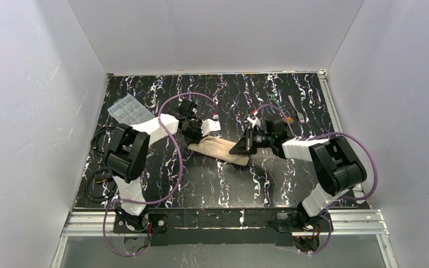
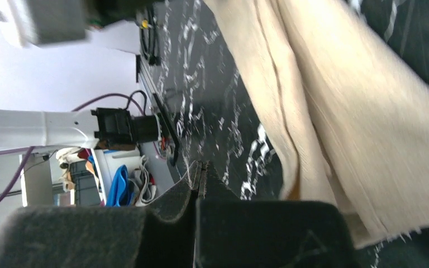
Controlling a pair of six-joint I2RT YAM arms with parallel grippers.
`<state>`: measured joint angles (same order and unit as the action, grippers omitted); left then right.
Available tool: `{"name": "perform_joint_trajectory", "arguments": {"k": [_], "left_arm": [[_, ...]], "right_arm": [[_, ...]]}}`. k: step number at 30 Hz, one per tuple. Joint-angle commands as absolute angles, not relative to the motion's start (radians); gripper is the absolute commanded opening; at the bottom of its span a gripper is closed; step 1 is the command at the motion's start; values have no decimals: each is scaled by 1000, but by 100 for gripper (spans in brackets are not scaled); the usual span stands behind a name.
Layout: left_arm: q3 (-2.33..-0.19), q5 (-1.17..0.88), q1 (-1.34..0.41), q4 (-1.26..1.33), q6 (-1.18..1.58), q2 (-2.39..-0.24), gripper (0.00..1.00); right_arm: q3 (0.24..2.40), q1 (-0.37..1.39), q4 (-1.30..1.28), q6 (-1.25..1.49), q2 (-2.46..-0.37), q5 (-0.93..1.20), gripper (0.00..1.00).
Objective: Fold the napkin into a case and place the utensils inside
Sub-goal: Smooth out the smaller rectangle-folded napkin at the center of the board.
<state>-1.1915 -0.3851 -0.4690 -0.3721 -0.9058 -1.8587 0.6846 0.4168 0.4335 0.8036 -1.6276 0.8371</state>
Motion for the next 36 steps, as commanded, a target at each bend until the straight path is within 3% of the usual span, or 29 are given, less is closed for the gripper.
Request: {"name": "perform_joint_trajectory", "arguments": {"k": [1, 13, 28, 31, 34, 36], "left_arm": [[-1154, -360, -482, -397, -923, -1861, 0], [-1136, -338, -495, -390, -928, -1855, 0], [-1167, -464, -509, -582, -842, -1825, 0], [-1219, -488, -508, -650, -822, -1830, 8], [-1277, -516, -504, -729, -814, -1809, 28], [-1315, -550, -494, -771, -797, -1779, 35]], "right_arm": [[638, 394, 389, 730, -1666, 895, 1], [739, 342, 173, 517, -1807, 720, 1], [945, 313, -73, 387, -1854, 741, 1], [968, 317, -112, 365, -1859, 758, 1], [981, 321, -140, 347, -1861, 760, 1], [983, 321, -148, 341, -1859, 759, 1]]}}
